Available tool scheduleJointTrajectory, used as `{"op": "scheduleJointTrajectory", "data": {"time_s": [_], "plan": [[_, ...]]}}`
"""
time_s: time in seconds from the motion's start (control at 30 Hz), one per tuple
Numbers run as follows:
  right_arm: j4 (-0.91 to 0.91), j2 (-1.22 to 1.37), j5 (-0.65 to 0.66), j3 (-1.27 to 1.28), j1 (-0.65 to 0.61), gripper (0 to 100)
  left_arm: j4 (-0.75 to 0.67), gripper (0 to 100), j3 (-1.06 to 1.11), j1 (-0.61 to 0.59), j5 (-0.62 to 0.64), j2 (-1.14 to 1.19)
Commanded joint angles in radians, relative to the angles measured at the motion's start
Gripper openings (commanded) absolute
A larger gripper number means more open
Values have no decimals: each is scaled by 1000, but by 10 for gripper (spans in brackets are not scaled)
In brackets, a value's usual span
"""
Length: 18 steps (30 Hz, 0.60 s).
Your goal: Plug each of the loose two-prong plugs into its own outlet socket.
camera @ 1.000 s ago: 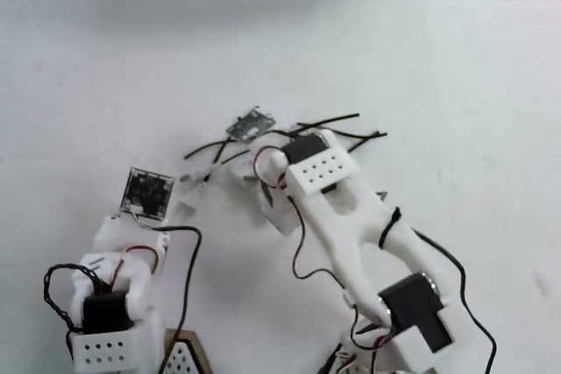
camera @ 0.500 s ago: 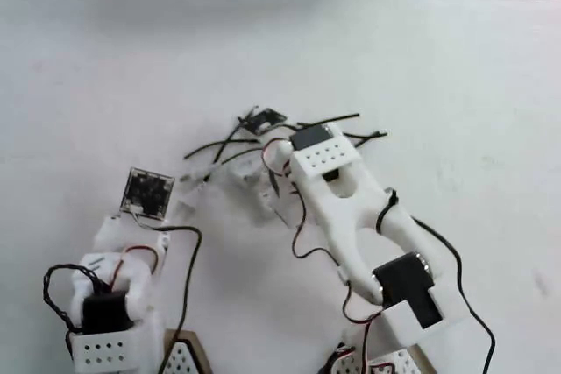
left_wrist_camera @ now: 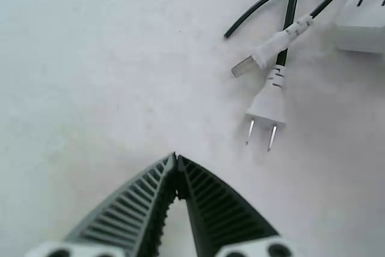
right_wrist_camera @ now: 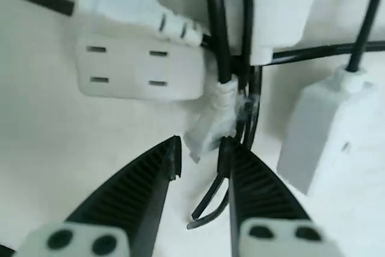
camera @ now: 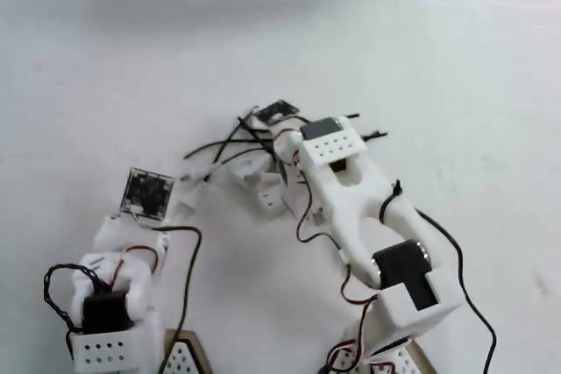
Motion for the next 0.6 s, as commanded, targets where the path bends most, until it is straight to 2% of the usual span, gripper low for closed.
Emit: {"op": "scheduleJointTrajectory", "data": {"time_s": [0.0, 0.23, 0.57], "plan": [[-21, 4, 2, -35, 5, 115, -9, 24, -8, 7, 2, -5], [-81, 44, 0, -35, -1, 115, -9, 24, -8, 7, 2, -5], [-53, 143, -2, -124, -22, 96, -9, 24, -8, 7, 2, -5]]}}
